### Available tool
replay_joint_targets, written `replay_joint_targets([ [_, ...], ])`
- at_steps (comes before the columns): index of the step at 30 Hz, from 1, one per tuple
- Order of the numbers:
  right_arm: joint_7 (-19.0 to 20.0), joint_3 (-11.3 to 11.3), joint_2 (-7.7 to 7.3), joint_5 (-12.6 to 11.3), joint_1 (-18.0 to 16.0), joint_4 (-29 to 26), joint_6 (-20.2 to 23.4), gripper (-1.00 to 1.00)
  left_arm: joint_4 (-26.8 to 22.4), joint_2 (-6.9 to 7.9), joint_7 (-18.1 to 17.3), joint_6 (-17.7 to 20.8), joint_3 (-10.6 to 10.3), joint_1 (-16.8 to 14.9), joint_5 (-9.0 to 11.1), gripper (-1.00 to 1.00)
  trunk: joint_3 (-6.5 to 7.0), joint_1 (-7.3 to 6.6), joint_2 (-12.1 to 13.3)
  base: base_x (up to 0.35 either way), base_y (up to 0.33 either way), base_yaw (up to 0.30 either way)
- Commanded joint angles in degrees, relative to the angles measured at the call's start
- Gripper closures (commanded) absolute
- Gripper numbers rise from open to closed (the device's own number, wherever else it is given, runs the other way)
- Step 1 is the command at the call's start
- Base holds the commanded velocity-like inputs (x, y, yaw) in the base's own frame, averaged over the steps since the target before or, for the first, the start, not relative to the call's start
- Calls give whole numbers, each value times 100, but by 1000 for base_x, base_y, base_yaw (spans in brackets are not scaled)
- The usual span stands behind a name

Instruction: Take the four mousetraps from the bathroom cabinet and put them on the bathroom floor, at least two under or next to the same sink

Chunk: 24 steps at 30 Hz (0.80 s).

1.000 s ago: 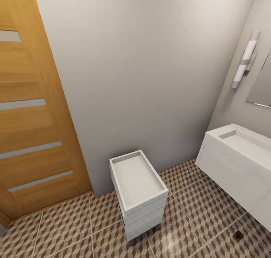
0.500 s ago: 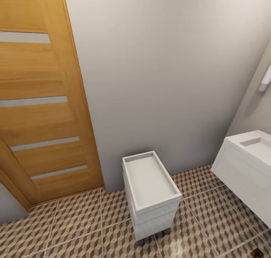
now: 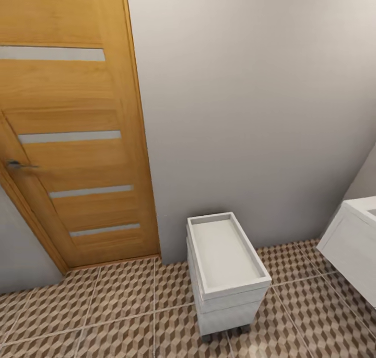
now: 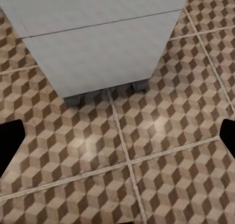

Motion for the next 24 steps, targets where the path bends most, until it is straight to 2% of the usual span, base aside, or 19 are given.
replay_joint_targets([
  [1,-45,49,-2,-20,-4,-1,-12,-100,6,-1,13,-18,-50,-6,50,-100,-10,2,-8,0,0,258],
  [24,-45,47,-2,-20,-4,-1,-21,-100,6,-1,13,-18,-50,-4,50,-100,-10,2,-8,0,0,258],
])
